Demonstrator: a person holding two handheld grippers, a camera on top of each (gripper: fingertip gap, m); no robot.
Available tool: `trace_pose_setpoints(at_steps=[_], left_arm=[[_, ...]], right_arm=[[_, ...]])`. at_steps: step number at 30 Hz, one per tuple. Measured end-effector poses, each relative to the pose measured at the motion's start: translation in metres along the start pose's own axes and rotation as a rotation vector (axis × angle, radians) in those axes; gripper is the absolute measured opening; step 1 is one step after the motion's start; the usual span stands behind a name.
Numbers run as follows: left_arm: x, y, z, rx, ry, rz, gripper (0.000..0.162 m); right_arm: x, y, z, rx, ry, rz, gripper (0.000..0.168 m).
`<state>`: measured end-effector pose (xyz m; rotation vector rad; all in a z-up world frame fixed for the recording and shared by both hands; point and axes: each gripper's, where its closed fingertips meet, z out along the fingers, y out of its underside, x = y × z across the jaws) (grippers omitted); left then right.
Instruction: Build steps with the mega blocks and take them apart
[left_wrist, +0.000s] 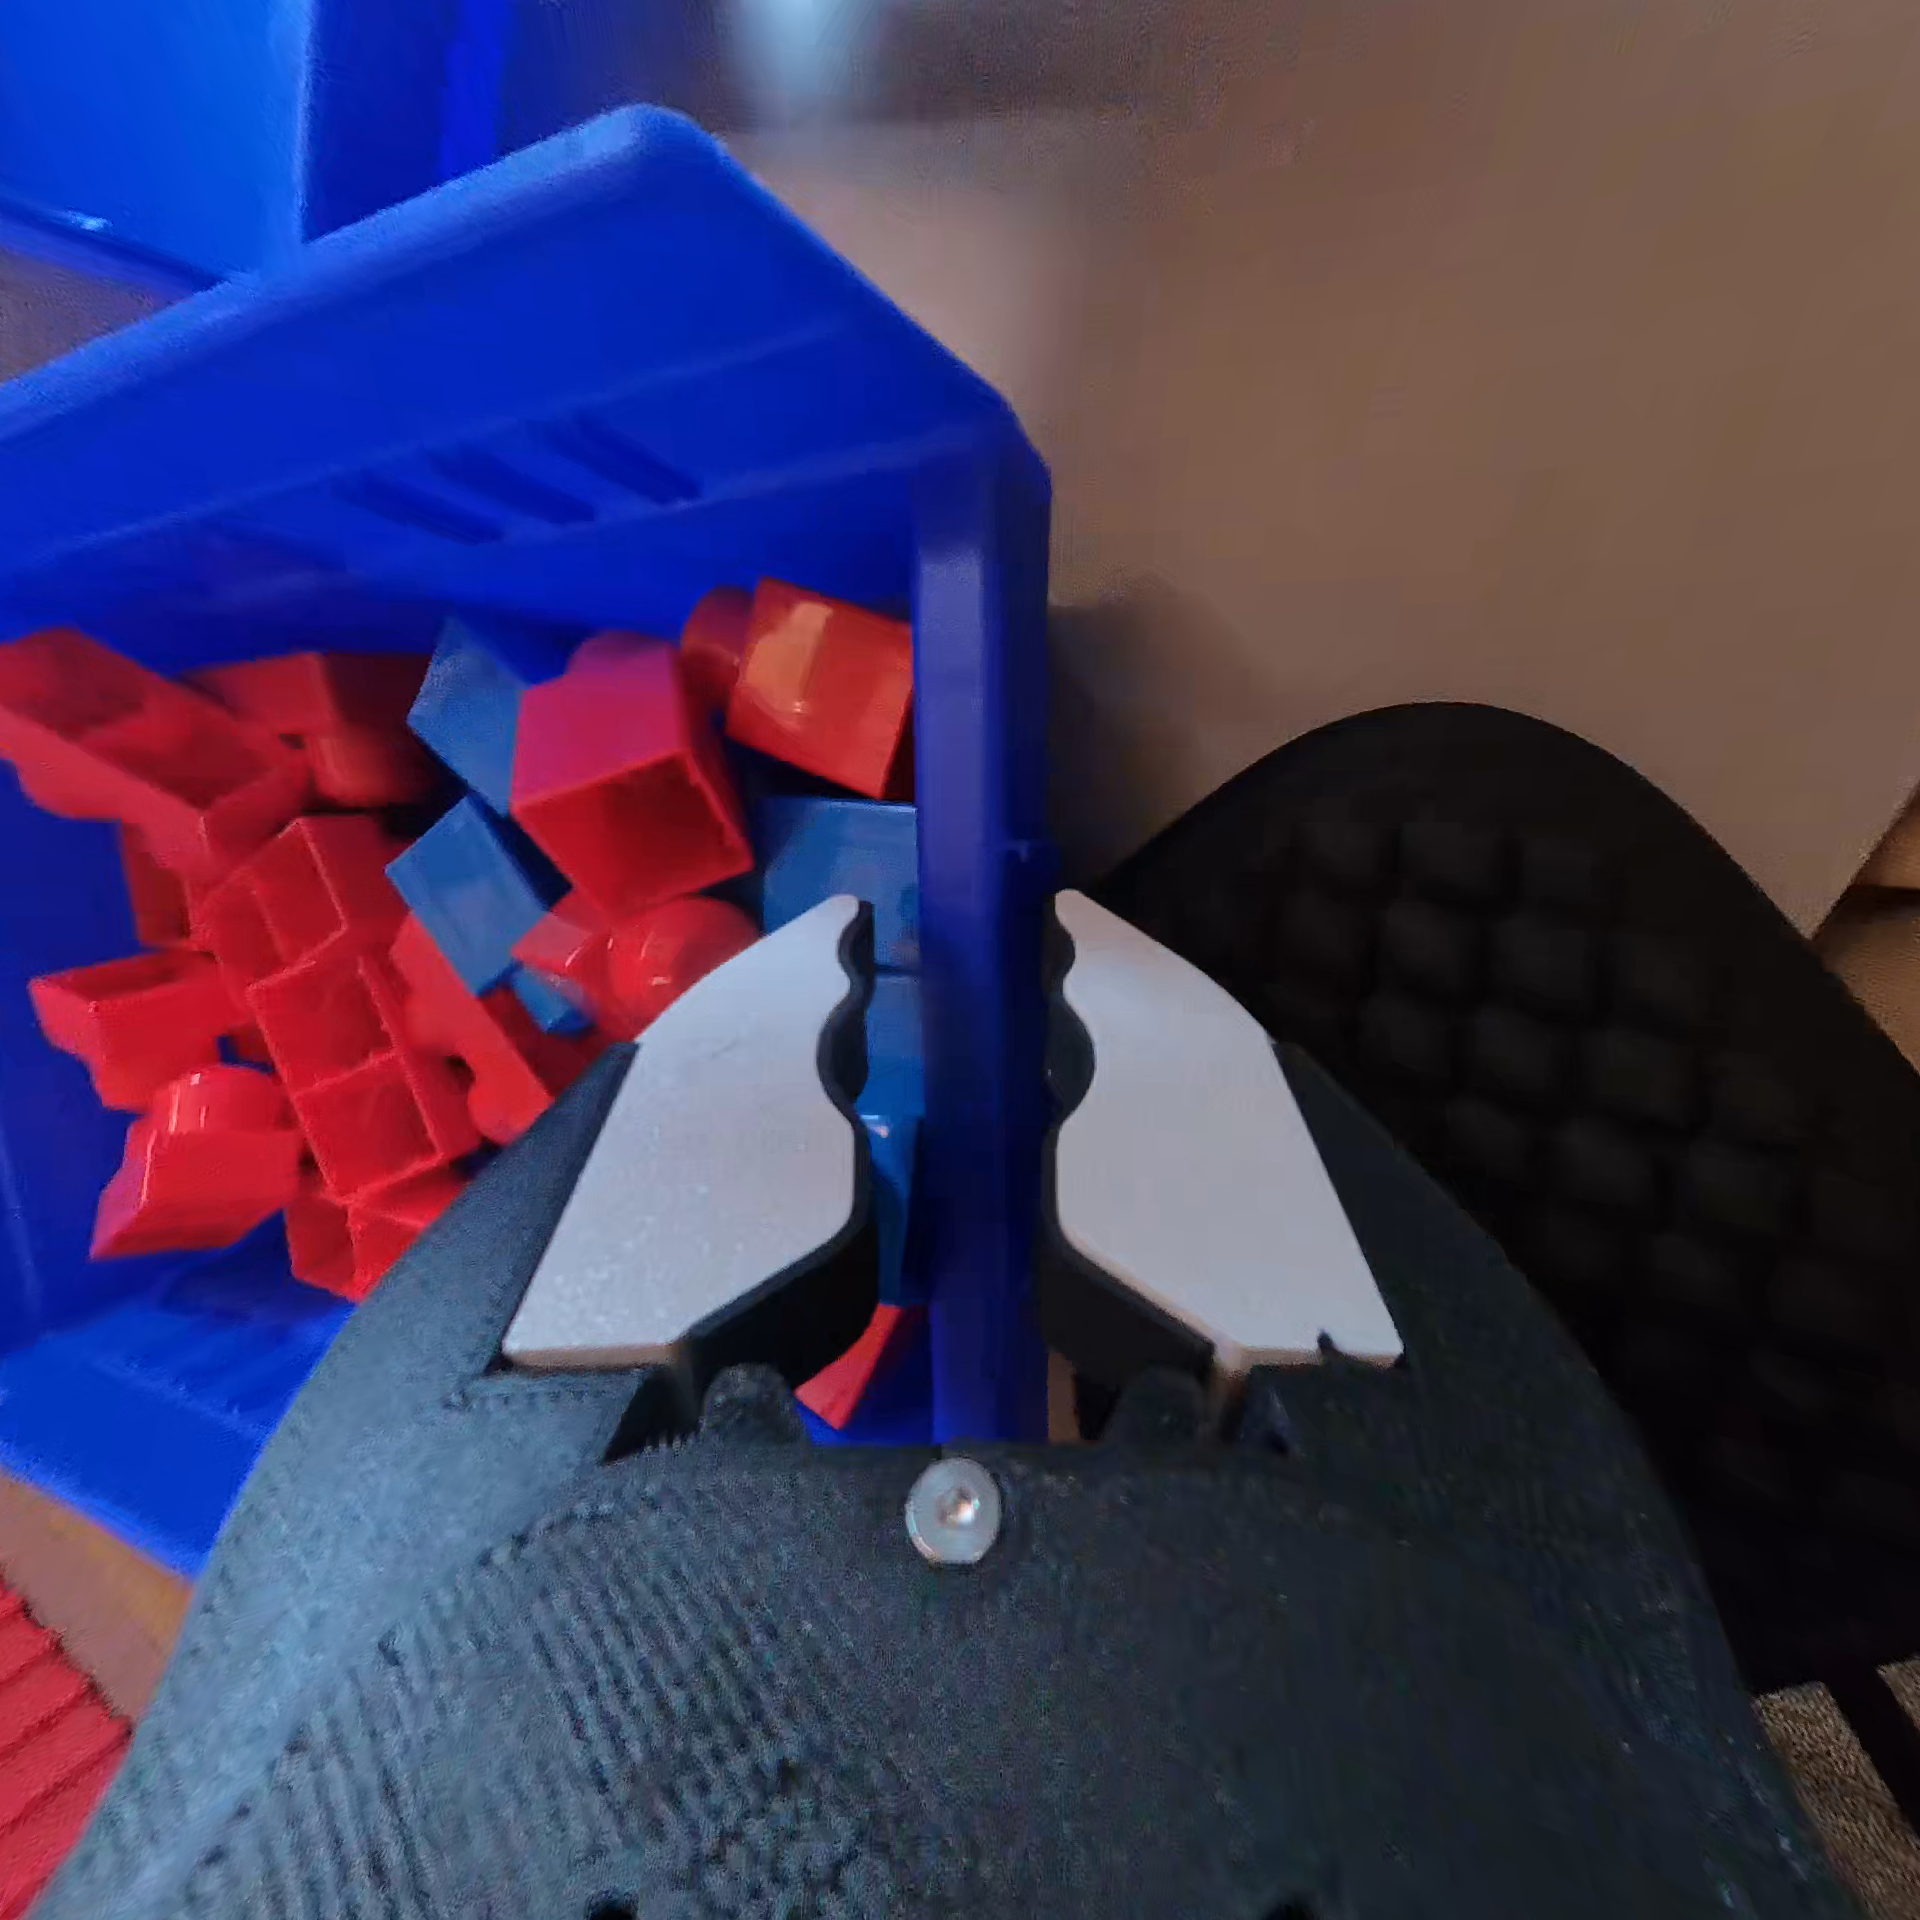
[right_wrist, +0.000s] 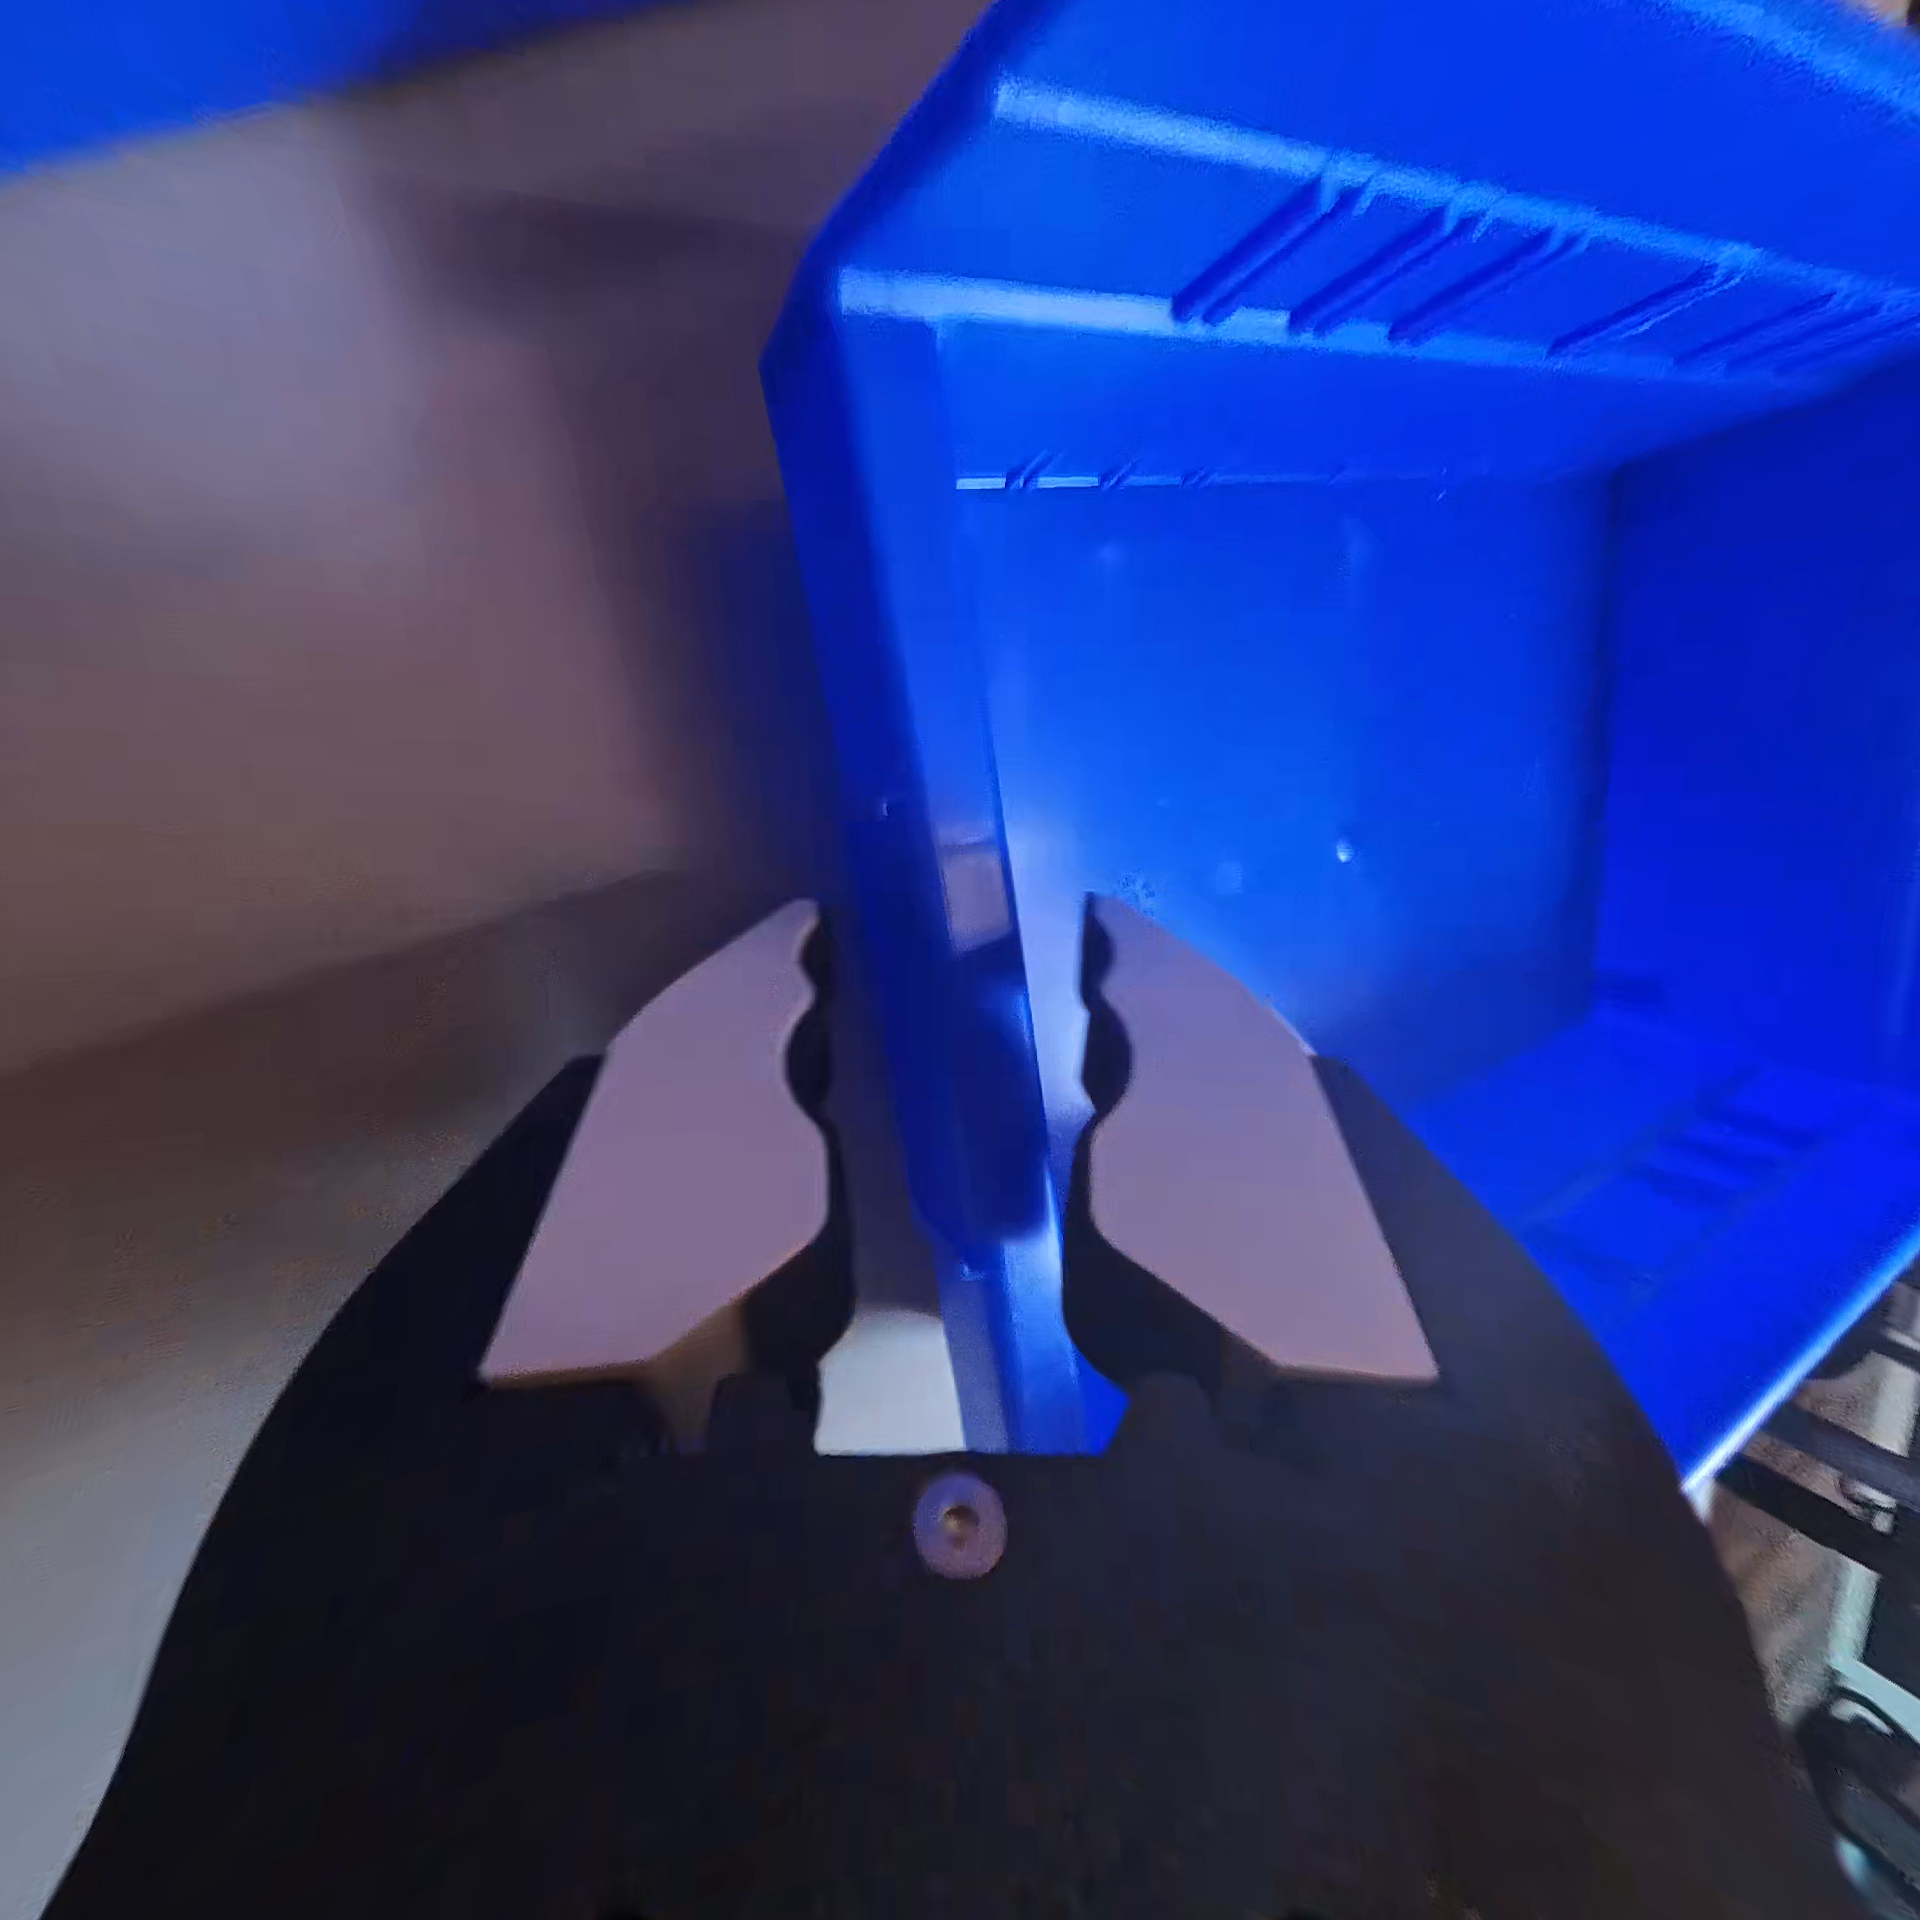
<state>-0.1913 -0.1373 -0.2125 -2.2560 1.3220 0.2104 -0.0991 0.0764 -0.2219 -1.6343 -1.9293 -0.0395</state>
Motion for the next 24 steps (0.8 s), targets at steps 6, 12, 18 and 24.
trace_pose_setpoints(at_steps=[6,12,18,24], left_arm=[[0.005,0.000,0.001,-0.020,0.077,0.041,0.027],[0.006,0.007,0.000,-0.102,0.034,0.104,0.028],[0.002,0.010,0.004,-0.148,0.051,0.120,0.028],[-0.036,0.033,0.011,-0.180,0.007,0.042,0.028]], right_arm=[[-0.010,0.033,-0.013,-0.044,0.010,-0.017,0.032],[-0.043,0.092,-0.057,-0.062,0.028,0.031,0.032],[-0.056,0.153,-0.091,-0.082,0.072,0.087,0.032],[-0.051,0.203,-0.110,-0.122,0.107,0.156,0.033]])
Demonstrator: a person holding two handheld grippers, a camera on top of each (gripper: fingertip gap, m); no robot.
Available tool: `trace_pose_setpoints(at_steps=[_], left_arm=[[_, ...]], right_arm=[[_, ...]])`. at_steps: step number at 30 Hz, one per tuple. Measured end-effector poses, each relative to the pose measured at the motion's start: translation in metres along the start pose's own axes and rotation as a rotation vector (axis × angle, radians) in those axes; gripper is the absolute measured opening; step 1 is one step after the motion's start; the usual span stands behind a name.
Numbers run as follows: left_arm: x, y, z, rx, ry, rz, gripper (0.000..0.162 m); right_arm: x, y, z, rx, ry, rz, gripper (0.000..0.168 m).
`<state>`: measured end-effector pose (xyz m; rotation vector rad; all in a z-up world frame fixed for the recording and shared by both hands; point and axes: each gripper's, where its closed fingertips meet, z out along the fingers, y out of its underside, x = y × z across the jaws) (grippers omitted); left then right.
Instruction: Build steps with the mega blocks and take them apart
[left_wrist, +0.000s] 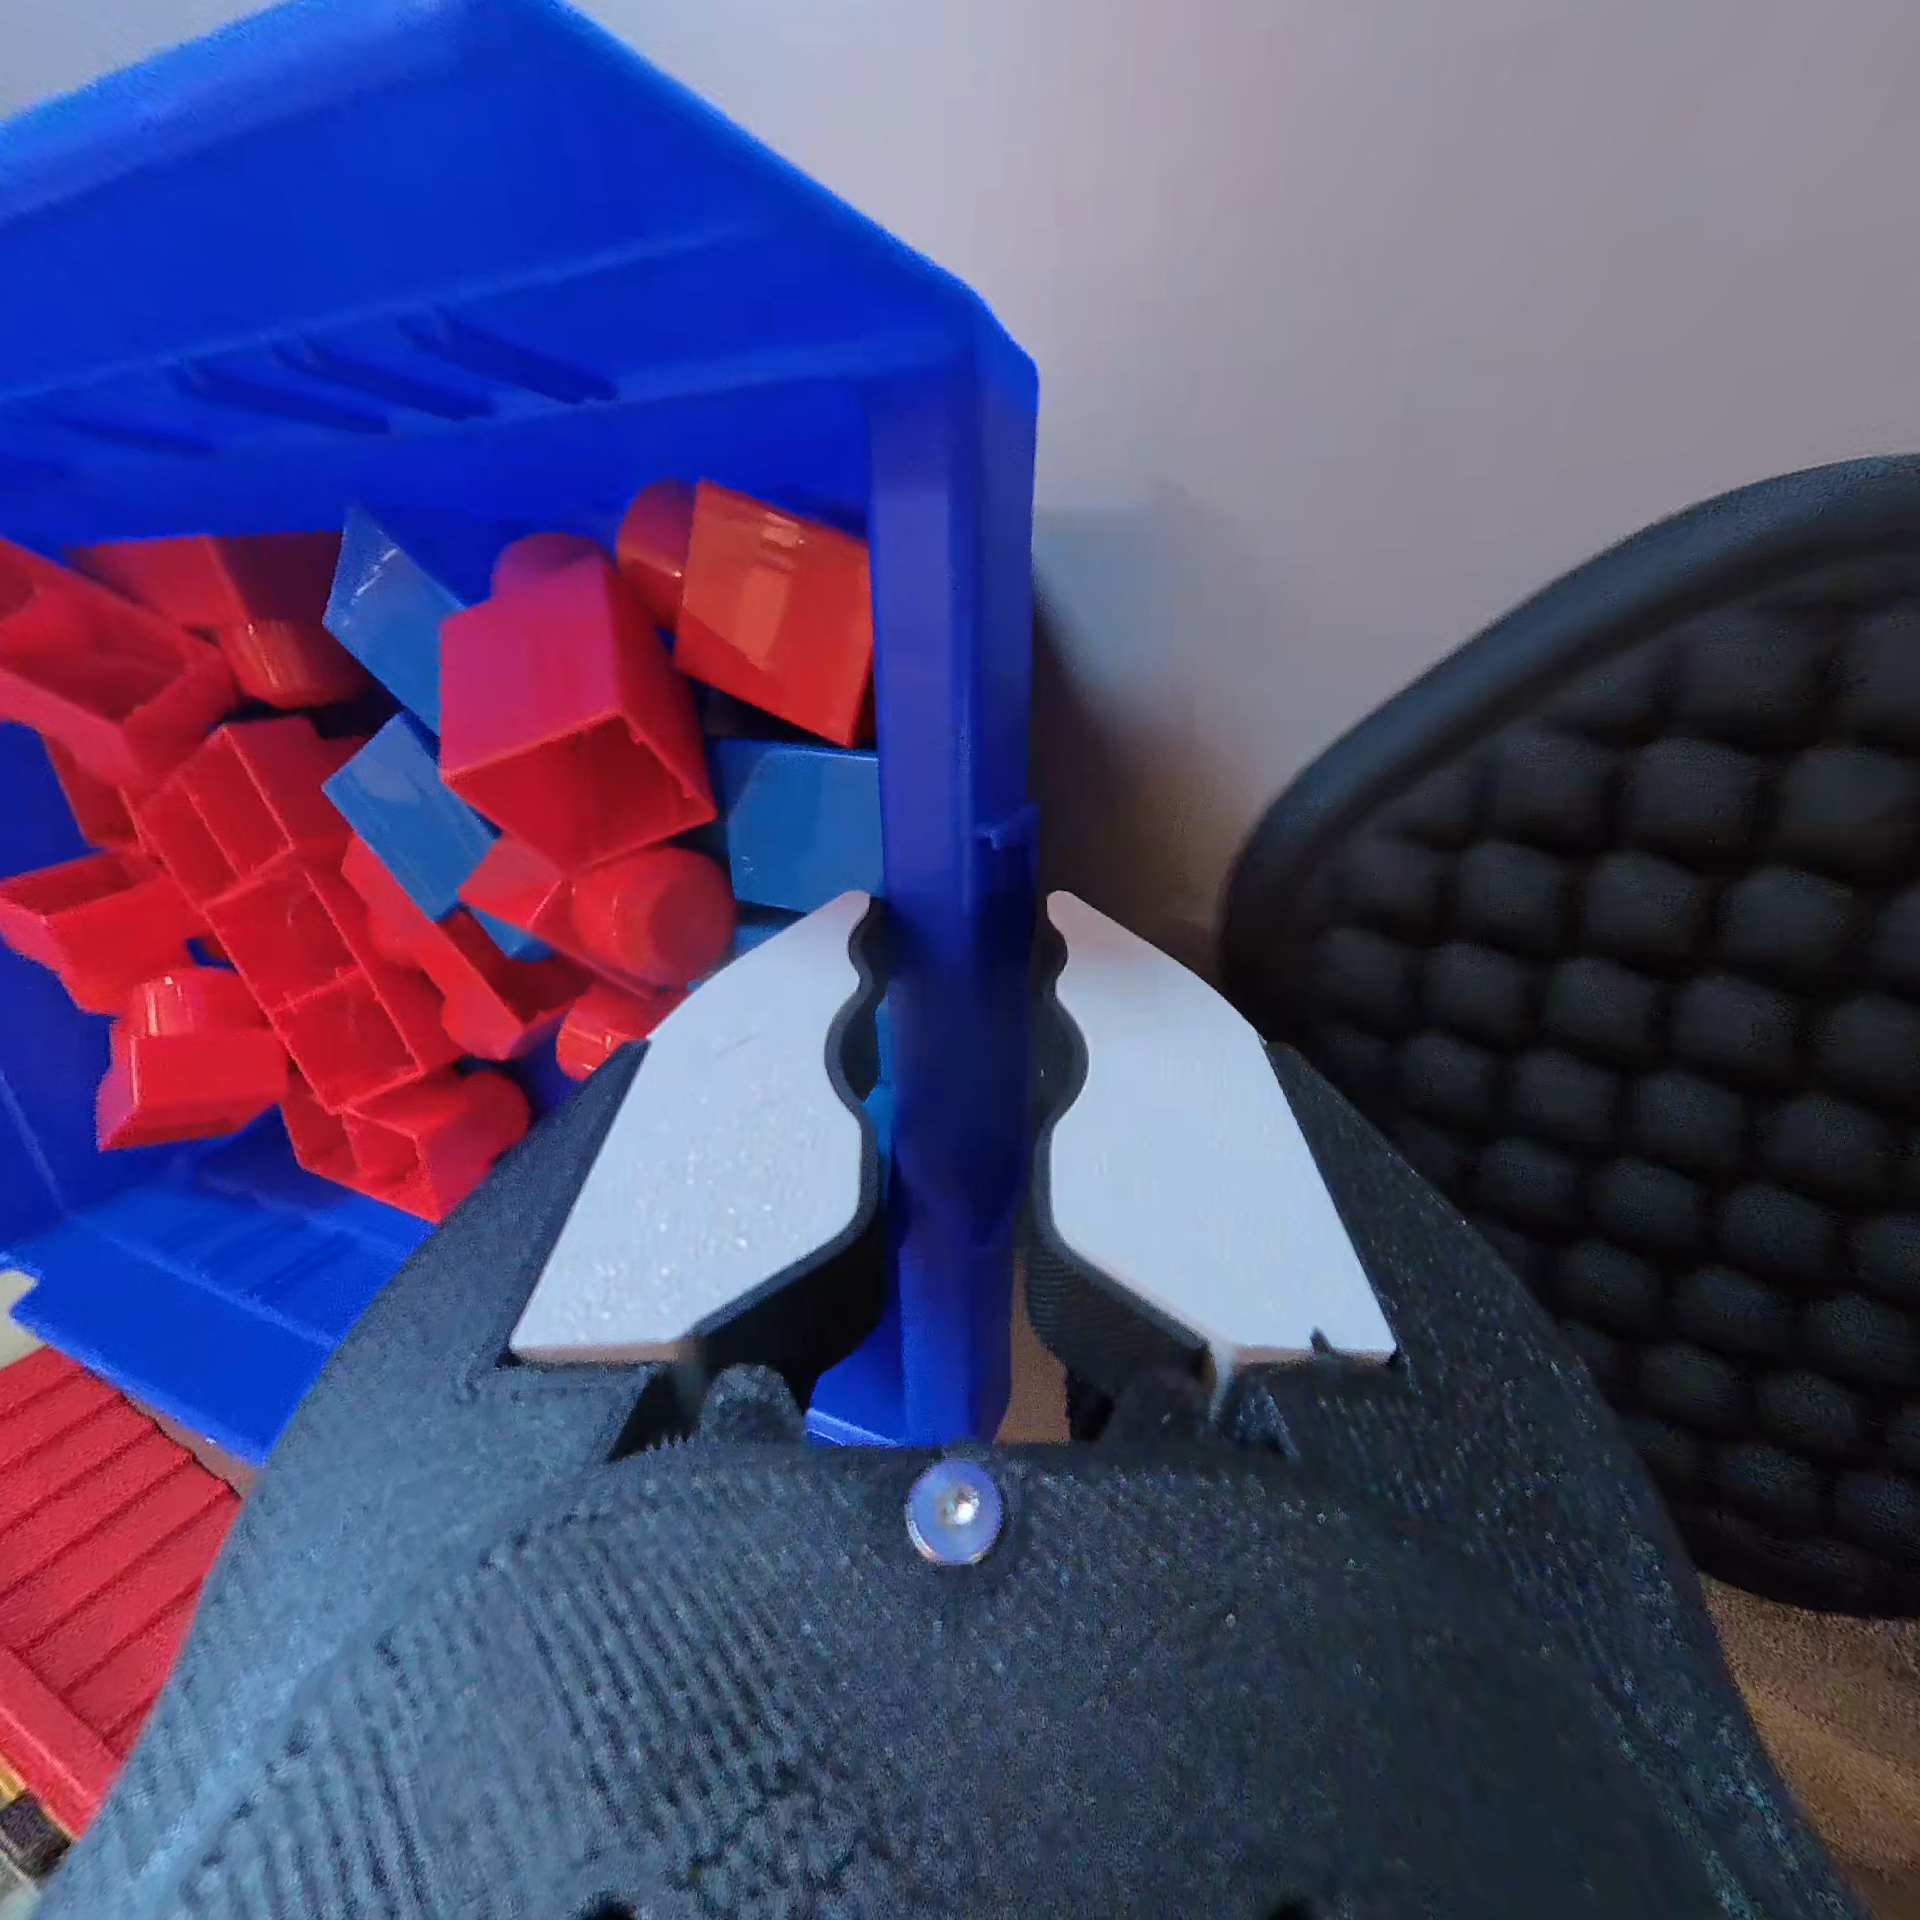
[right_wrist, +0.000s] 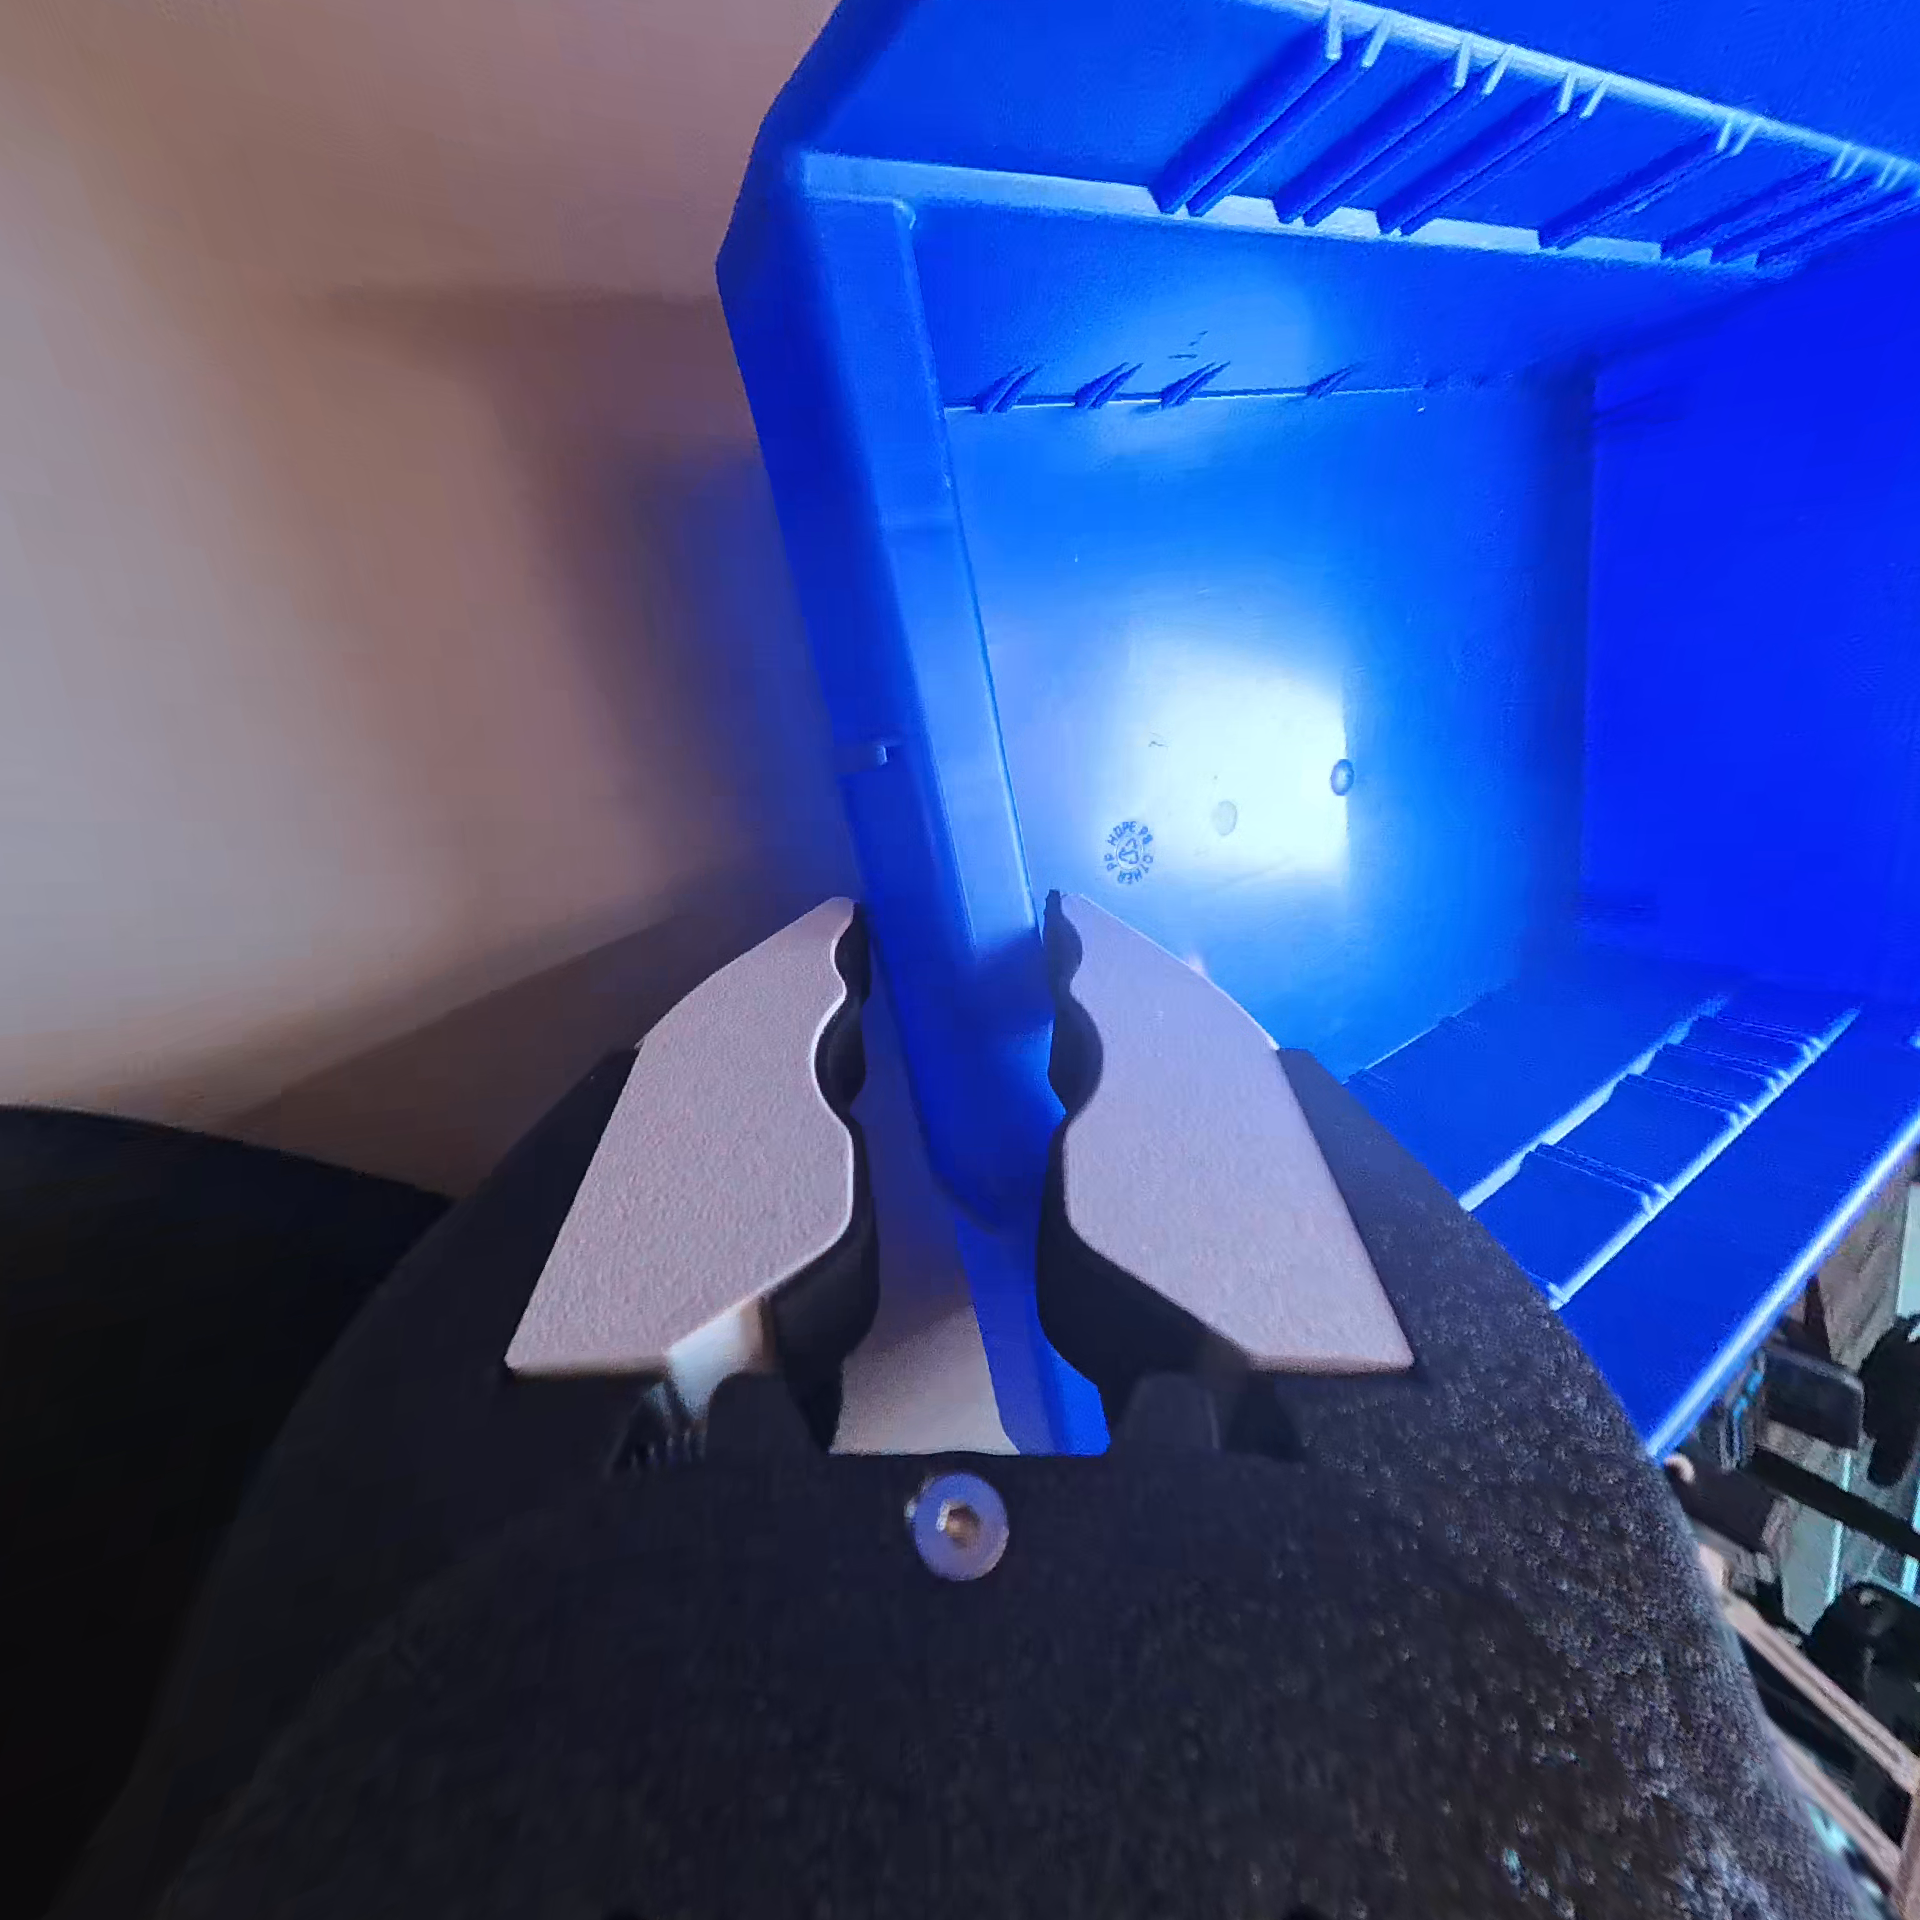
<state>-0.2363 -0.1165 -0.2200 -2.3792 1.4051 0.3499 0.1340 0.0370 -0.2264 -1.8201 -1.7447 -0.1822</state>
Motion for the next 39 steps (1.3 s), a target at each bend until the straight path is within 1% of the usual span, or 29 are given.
trace_pose_setpoints(at_steps=[5,10,15,19,23,28,33,36,39], left_arm=[[-0.052,0.015,0.019,0.024,-0.053,-0.100,0.029],[-0.102,0.015,0.040,0.099,-0.123,-0.119,0.029],[-0.132,0.008,0.053,0.179,-0.125,-0.148,0.028],[-0.144,0.007,0.059,0.178,-0.135,-0.139,0.029],[-0.149,0.007,0.061,0.189,-0.125,-0.124,0.028],[-0.151,0.009,0.061,0.199,-0.113,-0.108,0.028],[-0.155,0.014,0.062,0.210,-0.108,-0.094,0.028],[-0.157,0.015,0.062,0.218,-0.113,-0.081,0.028],[-0.157,0.017,0.061,0.222,-0.122,-0.082,0.029]], right_arm=[[0.026,0.024,0.007,-0.023,0.026,0.025,0.032],[0.059,0.035,0.023,-0.030,0.051,0.030,0.032],[0.086,0.037,0.039,-0.057,0.072,0.007,0.031],[0.101,0.037,0.049,-0.092,0.090,-0.002,0.031],[0.112,0.037,0.056,-0.088,0.085,0.016,0.031],[0.115,0.034,0.060,-0.044,0.083,0.084,0.033],[0.117,0.029,0.063,0.007,0.108,0.076,0.032],[0.123,0.029,0.066,0.005,0.159,0.041,0.032],[0.132,0.032,0.066,0.004,0.245,0.038,0.035]])
